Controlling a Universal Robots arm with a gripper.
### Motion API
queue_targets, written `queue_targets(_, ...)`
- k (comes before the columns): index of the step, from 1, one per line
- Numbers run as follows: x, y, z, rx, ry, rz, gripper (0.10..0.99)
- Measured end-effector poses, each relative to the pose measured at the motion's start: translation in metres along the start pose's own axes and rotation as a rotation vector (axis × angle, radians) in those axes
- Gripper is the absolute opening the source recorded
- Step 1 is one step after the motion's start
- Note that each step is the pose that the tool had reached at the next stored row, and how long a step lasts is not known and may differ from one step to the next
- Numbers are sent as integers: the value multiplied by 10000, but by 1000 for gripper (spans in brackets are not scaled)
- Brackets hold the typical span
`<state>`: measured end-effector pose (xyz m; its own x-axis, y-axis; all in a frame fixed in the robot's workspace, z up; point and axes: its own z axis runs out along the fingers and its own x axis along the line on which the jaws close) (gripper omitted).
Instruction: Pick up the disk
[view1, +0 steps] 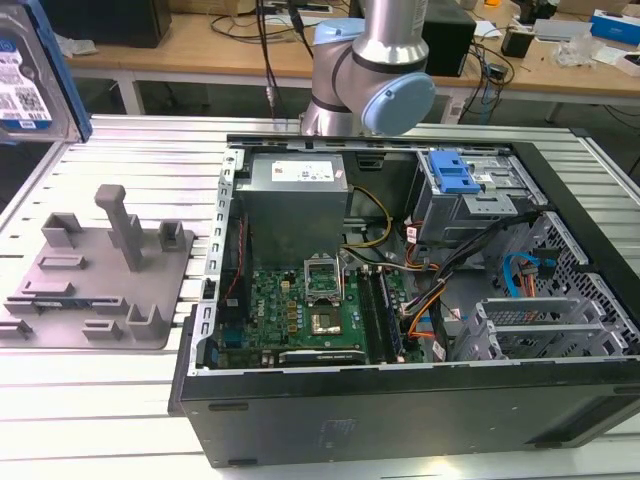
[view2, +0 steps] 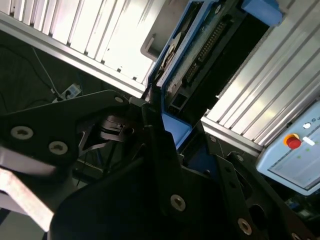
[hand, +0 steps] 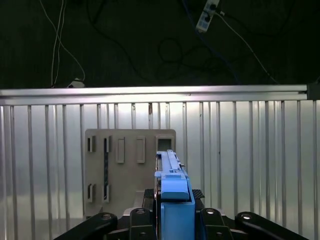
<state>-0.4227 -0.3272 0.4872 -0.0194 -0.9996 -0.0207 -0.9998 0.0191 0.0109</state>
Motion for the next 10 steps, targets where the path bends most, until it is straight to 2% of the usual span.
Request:
queue_targets(2, 11, 1, -85, -1, -33, -4, 369)
queue_targets(3, 18, 1, -97, -2, -53, -5, 369)
queue_targets(10, 23, 0, -98, -2, -65, -6, 369)
